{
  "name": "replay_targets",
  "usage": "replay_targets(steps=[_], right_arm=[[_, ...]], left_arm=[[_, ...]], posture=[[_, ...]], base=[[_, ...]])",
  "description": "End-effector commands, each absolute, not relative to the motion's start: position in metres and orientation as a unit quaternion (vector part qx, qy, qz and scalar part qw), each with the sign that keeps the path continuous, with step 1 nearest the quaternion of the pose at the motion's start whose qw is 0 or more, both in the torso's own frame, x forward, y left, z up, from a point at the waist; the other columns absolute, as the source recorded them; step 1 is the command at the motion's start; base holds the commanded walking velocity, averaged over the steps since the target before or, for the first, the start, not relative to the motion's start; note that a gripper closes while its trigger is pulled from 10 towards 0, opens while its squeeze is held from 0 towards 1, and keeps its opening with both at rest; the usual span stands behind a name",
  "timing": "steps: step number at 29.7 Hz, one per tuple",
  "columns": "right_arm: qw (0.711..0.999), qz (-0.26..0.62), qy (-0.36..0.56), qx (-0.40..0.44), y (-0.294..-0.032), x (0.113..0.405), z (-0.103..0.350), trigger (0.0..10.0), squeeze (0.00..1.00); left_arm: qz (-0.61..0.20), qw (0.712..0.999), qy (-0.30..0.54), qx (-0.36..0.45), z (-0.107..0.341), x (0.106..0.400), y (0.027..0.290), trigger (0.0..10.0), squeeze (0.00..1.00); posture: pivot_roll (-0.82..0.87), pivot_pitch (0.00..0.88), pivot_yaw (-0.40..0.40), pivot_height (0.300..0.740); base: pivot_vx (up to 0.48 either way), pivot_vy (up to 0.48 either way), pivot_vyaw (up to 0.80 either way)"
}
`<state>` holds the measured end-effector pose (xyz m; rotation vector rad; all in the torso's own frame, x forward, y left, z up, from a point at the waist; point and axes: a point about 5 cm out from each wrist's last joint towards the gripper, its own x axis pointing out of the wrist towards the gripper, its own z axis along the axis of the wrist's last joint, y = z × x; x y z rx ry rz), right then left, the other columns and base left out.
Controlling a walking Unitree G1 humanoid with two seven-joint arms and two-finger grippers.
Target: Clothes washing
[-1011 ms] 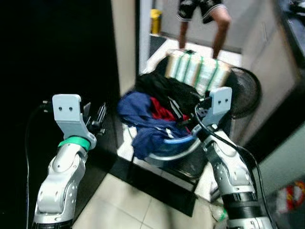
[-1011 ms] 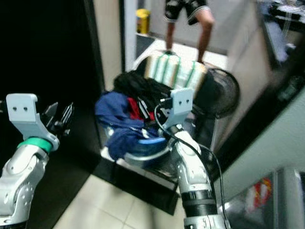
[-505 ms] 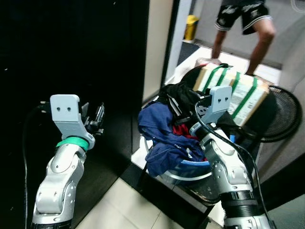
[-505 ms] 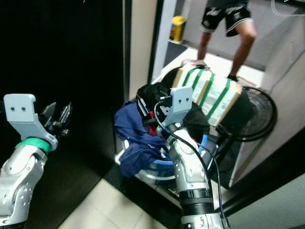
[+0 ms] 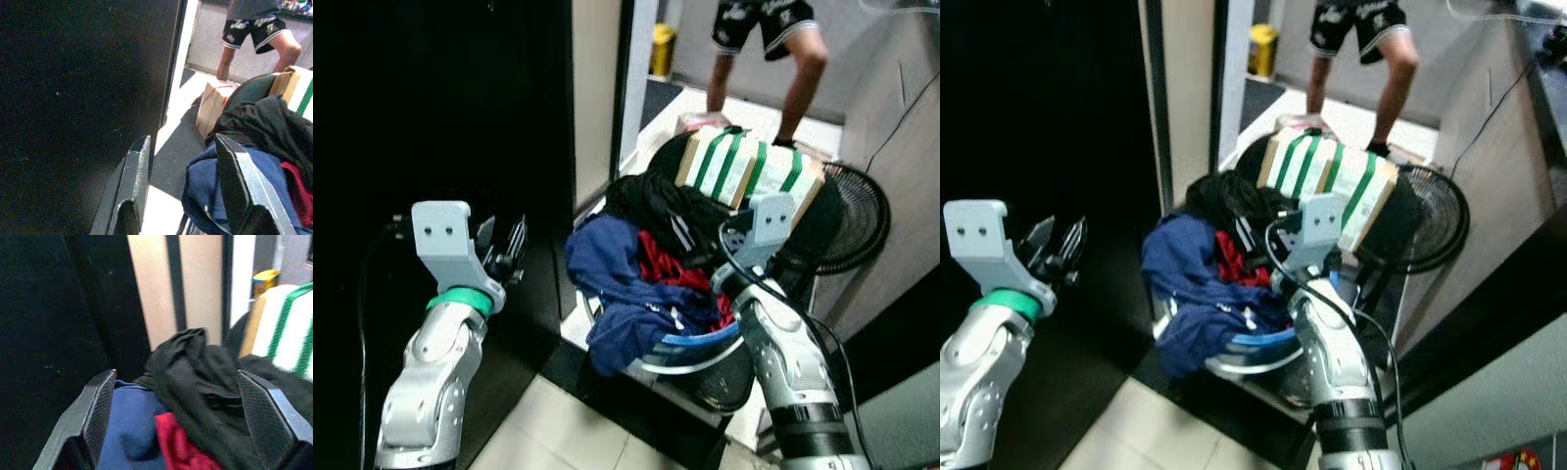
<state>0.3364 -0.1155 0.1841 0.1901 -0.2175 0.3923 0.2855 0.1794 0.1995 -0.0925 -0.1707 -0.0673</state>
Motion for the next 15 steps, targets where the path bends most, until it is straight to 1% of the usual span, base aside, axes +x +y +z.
replay_targets(steps=[1, 15], right_arm=[[0.972, 0.192, -0.103, 0.09, -0.117, 0.3357, 0.1807, 10.0, 0.0], [0.973, 0.19, -0.1, 0.087, -0.1173, 0.3356, 0.1791, 10.0, 0.0]], left_arm=[[-0.035, 0.995, -0.081, -0.042, 0.1976, 0.2836, 0.1782, 10.0, 0.0], [-0.038, 0.995, -0.083, -0.045, 0.1978, 0.284, 0.1772, 10.0, 0.0]], posture=[[0.13, 0.058, 0.018, 0.74], [0.13, 0.058, 0.018, 0.74]], base=[[0.262, 0.0, 0.0], [0.278, 0.0, 0.0]])
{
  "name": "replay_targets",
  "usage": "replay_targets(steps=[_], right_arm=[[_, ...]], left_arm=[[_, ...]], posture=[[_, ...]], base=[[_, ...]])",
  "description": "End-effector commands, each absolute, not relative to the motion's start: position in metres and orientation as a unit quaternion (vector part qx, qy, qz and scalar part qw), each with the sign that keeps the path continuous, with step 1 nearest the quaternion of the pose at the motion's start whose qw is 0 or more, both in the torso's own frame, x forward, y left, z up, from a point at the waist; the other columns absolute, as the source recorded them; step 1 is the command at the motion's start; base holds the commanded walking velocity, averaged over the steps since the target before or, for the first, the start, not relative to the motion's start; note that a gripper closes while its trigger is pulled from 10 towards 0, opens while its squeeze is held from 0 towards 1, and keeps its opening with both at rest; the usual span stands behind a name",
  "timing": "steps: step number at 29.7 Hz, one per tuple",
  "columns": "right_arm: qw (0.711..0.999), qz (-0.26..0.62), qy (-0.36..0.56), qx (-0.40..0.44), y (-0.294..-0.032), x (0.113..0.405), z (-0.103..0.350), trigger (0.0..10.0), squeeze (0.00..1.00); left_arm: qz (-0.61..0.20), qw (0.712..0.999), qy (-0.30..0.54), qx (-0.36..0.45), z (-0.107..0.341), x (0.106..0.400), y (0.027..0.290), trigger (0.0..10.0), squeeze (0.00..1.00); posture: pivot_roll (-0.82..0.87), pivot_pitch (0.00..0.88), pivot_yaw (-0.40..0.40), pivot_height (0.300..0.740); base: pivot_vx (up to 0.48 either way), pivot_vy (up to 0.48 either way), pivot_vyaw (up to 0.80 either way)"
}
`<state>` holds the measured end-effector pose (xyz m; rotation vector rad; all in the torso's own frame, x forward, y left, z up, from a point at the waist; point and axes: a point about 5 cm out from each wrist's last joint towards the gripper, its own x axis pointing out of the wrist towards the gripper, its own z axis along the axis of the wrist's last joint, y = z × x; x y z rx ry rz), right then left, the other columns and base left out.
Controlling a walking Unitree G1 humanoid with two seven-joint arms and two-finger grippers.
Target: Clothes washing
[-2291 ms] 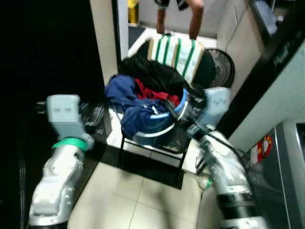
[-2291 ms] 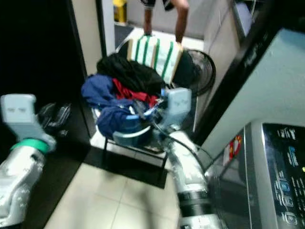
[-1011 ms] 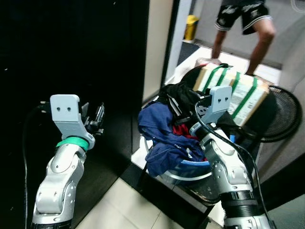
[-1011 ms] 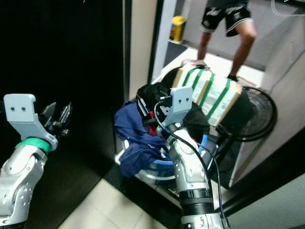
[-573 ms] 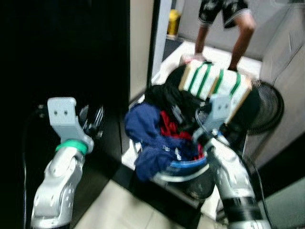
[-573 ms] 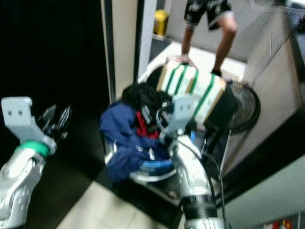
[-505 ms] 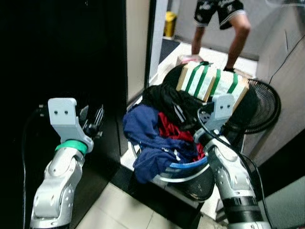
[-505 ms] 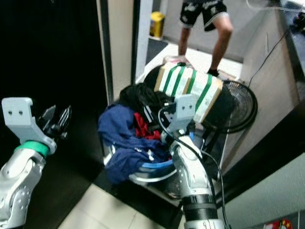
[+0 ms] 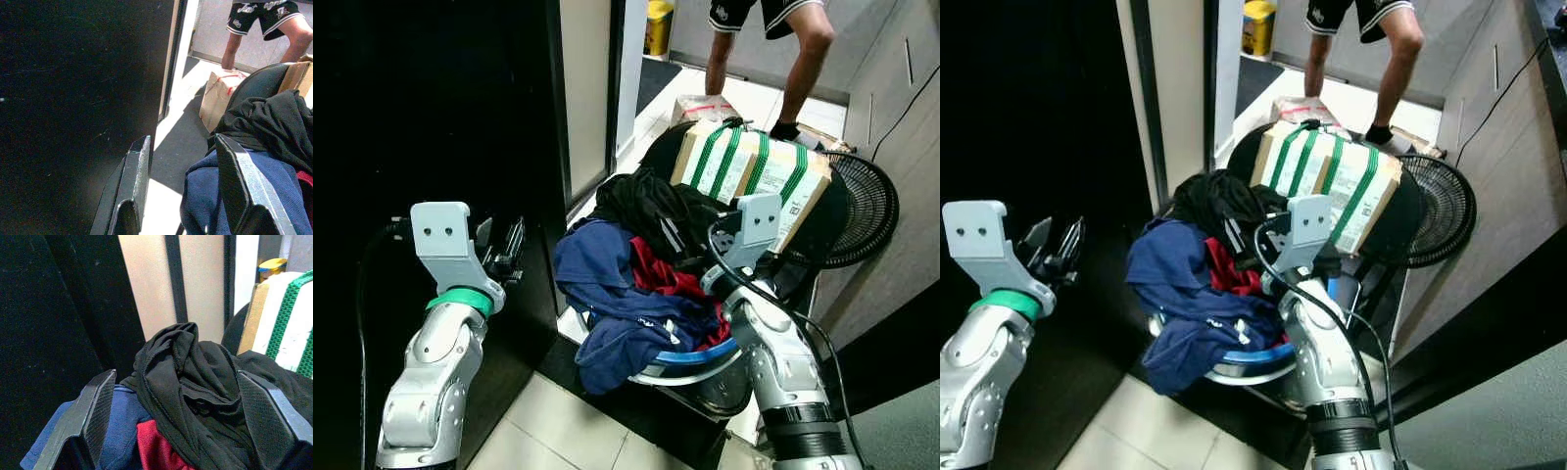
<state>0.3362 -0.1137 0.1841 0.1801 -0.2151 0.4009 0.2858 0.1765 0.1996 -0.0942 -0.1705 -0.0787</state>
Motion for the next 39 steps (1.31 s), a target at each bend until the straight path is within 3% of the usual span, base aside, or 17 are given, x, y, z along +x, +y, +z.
replay_targets(steps=[1, 14, 30, 39], right_arm=[[0.974, 0.188, -0.098, 0.085, -0.1182, 0.3359, 0.1778, 10.0, 0.0], [0.974, 0.19, -0.095, 0.077, -0.1175, 0.3363, 0.1768, 10.0, 0.0], [0.974, 0.193, -0.092, 0.075, -0.1164, 0.3362, 0.1752, 10.0, 0.0], [0.974, 0.193, -0.087, 0.077, -0.1162, 0.3372, 0.1742, 10.0, 0.0]], left_arm=[[-0.039, 0.995, -0.083, -0.046, 0.1976, 0.284, 0.1765, 10.0, 0.0], [-0.041, 0.994, -0.084, -0.047, 0.1983, 0.2838, 0.1762, 10.0, 0.0], [-0.036, 0.995, -0.085, -0.049, 0.1972, 0.2831, 0.1783, 10.0, 0.0], [-0.029, 0.996, -0.079, -0.043, 0.196, 0.2838, 0.1795, 10.0, 0.0]], posture=[[0.13, 0.058, 0.018, 0.74], [0.13, 0.057, 0.015, 0.74], [0.13, 0.044, 0.013, 0.74], [0.13, 0.05, 0.011, 0.74]], base=[[0.285, 0.0, 0.0], [0.292, 0.0, 0.0], [0.451, 0.0, 0.0], [0.0, 0.0, 0.0]])
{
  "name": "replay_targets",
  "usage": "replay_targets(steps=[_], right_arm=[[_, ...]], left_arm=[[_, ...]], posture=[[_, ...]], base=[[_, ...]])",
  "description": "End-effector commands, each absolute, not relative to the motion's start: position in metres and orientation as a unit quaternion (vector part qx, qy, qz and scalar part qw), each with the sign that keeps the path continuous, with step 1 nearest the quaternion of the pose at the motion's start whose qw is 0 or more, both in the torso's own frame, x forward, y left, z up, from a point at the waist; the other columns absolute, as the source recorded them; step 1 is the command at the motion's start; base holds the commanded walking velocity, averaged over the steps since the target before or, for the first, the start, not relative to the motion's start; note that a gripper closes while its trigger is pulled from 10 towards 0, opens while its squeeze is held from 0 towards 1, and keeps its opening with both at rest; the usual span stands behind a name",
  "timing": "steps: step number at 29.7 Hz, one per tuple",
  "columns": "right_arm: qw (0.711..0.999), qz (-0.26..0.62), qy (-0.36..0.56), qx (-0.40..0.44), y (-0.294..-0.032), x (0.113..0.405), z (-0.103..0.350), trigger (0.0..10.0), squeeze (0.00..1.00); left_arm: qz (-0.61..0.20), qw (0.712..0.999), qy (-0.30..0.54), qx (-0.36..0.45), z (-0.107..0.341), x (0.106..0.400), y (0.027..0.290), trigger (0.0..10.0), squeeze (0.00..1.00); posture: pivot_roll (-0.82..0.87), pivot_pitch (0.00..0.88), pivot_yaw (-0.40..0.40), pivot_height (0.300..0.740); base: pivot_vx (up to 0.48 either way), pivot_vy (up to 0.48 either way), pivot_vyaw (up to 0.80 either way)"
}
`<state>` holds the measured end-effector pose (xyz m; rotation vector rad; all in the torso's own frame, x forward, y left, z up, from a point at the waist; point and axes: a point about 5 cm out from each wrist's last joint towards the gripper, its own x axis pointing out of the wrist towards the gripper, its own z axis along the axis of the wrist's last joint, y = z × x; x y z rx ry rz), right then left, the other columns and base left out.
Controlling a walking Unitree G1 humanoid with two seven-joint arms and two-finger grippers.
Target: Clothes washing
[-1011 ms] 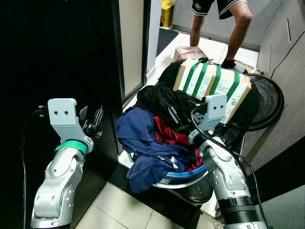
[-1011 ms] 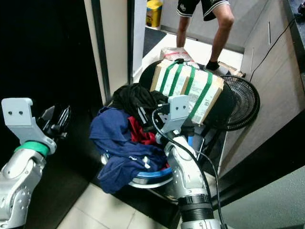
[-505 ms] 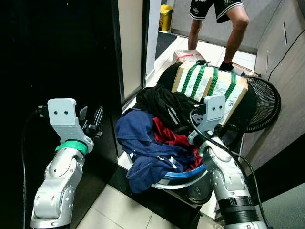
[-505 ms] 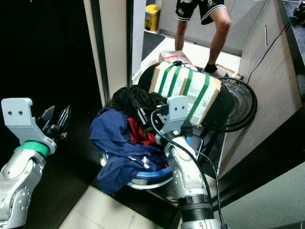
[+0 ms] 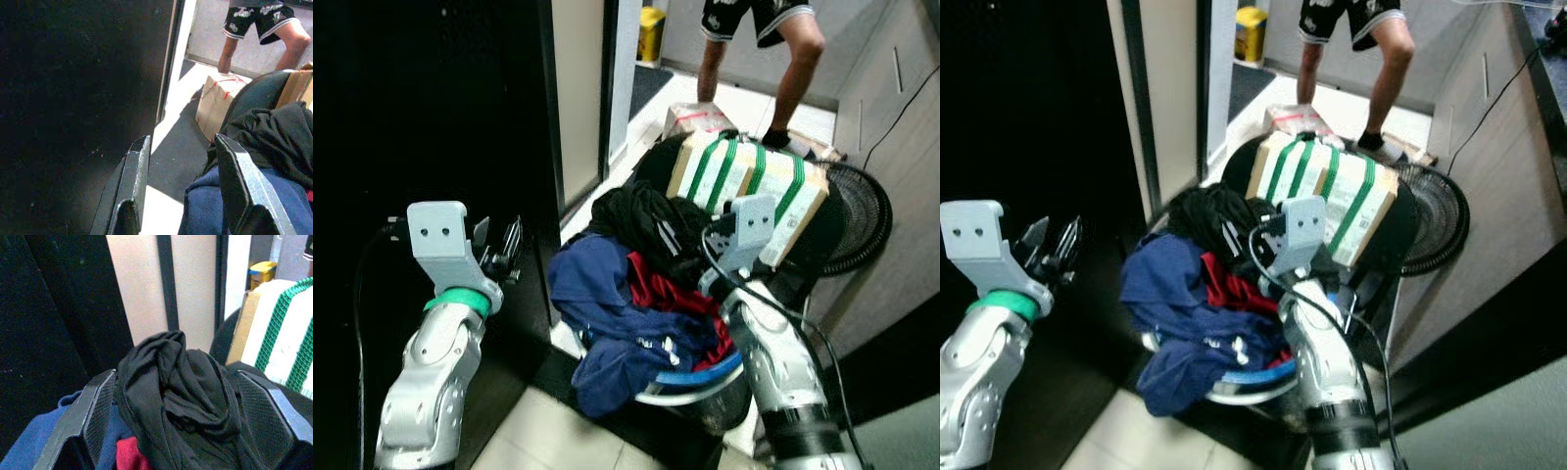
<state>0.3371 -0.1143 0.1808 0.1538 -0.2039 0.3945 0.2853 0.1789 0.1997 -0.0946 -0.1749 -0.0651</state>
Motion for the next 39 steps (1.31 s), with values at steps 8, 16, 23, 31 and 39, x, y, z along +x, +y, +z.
replay_targets(steps=[8, 16, 23, 31, 39], right_arm=[[0.976, 0.188, -0.081, 0.077, -0.117, 0.339, 0.173, 10.0, 0.0], [0.984, 0.152, -0.049, 0.083, -0.126, 0.347, 0.159, 10.0, 0.0], [0.98, 0.174, -0.025, 0.091, -0.119, 0.355, 0.15, 10.0, 1.0], [0.97, 0.216, -0.012, 0.114, -0.096, 0.376, 0.155, 10.0, 1.0], [0.961, 0.245, -0.032, 0.128, -0.075, 0.383, 0.17, 10.0, 1.0]], left_arm=[[-0.03, 0.996, -0.079, -0.042, 0.196, 0.283, 0.18, 10.0, 0.0], [-0.034, 0.996, -0.078, -0.04, 0.196, 0.283, 0.179, 10.0, 0.0], [-0.038, 0.995, -0.077, -0.04, 0.195, 0.283, 0.178, 10.0, 0.0], [-0.041, 0.996, -0.071, -0.041, 0.194, 0.278, 0.176, 10.0, 0.0], [-0.045, 0.996, -0.059, -0.041, 0.192, 0.27, 0.176, 10.0, 0.0]], posture=[[0.13, 0.053, 0.01, 0.74], [0.13, 0.054, 0.011, 0.74], [0.13, 0.062, 0.012, 0.74], [0.14, 0.104, 0.017, 0.74], [0.15, 0.171, 0.03, 0.74]], base=[[0.0, 0.0, 0.0], [0.0, 0.0, 0.0], [0.0, 0.0, 0.0], [0.0, 0.0, 0.0], [0.0, 0.0, 0.0]])
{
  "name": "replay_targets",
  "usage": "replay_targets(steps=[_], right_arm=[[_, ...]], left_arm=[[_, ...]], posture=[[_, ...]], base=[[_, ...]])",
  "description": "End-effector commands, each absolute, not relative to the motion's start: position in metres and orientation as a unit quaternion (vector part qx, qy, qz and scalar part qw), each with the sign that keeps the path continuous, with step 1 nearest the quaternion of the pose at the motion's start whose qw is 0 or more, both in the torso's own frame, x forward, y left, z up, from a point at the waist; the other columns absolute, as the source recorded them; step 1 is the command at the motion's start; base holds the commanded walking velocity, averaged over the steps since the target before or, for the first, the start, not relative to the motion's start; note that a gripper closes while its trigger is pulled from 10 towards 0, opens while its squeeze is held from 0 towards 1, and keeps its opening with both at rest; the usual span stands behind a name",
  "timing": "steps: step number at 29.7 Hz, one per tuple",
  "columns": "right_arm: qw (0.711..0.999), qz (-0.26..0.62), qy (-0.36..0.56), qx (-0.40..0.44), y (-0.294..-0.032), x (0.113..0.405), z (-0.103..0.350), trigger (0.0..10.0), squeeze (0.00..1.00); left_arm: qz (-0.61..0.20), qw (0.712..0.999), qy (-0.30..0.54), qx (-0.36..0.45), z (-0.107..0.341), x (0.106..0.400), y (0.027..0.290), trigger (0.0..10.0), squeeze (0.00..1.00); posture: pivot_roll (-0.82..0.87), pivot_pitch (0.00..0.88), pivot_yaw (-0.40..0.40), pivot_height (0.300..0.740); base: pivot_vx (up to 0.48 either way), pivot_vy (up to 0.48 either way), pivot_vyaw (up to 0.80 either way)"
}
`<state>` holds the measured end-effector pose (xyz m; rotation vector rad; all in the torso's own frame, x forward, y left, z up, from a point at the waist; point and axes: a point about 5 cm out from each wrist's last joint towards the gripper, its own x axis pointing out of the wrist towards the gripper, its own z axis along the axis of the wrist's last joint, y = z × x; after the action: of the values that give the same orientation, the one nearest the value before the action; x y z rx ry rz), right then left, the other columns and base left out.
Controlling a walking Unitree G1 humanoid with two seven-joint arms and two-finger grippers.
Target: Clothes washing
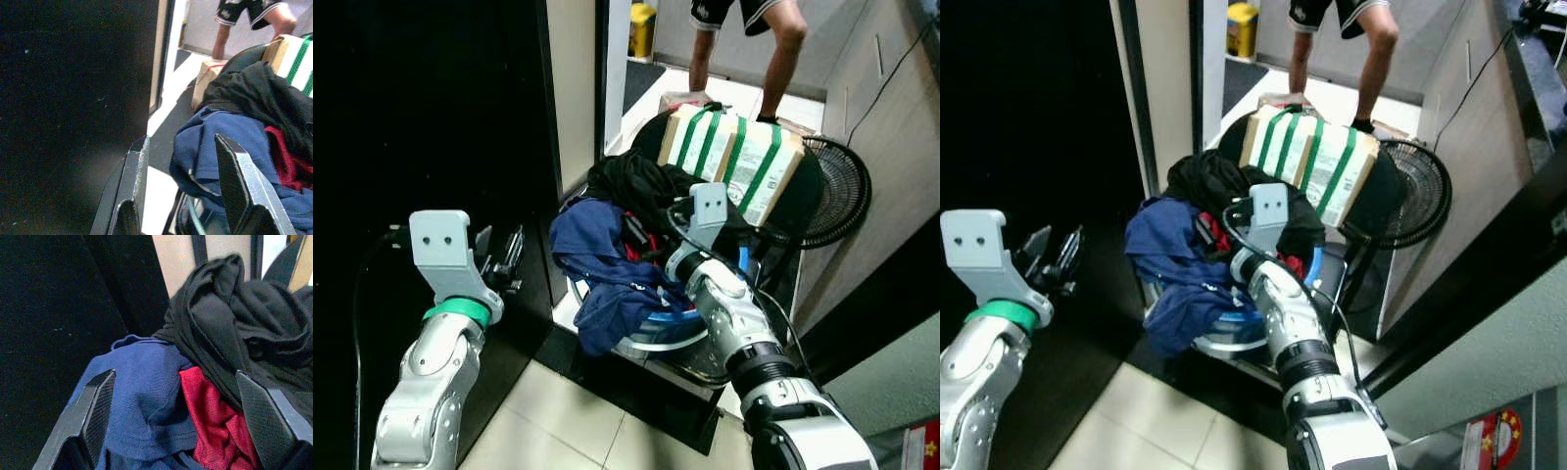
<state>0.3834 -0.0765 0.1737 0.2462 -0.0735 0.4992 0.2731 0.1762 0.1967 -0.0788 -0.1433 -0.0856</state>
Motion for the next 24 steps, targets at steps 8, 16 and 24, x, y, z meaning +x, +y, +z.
replay_targets(steps=[8, 16, 24], right_arm=[[0.956, 0.25, -0.052, 0.145, -0.07, 0.39, 0.184, 10.0, 1.0], [0.957, 0.216, -0.069, 0.182, -0.076, 0.399, 0.2, 10.0, 1.0], [0.967, 0.179, -0.103, 0.149, -0.083, 0.404, 0.214, 10.0, 0.0]], left_arm=[[-0.049, 0.996, -0.055, -0.051, 0.194, 0.262, 0.175, 10.0, 0.0], [-0.09, 0.99, -0.064, -0.089, 0.201, 0.252, 0.166, 10.0, 0.0], [-0.109, 0.99, -0.043, -0.073, 0.197, 0.244, 0.161, 10.0, 0.0]], posture=[[0.16, 0.21, 0.036, 0.74], [0.17, 0.254, 0.047, 0.74], [0.18, 0.26, 0.032, 0.74]], base=[[0.0, 0.0, 0.0], [0.0, 0.0, 0.0], [0.0, 0.0, 0.0]])
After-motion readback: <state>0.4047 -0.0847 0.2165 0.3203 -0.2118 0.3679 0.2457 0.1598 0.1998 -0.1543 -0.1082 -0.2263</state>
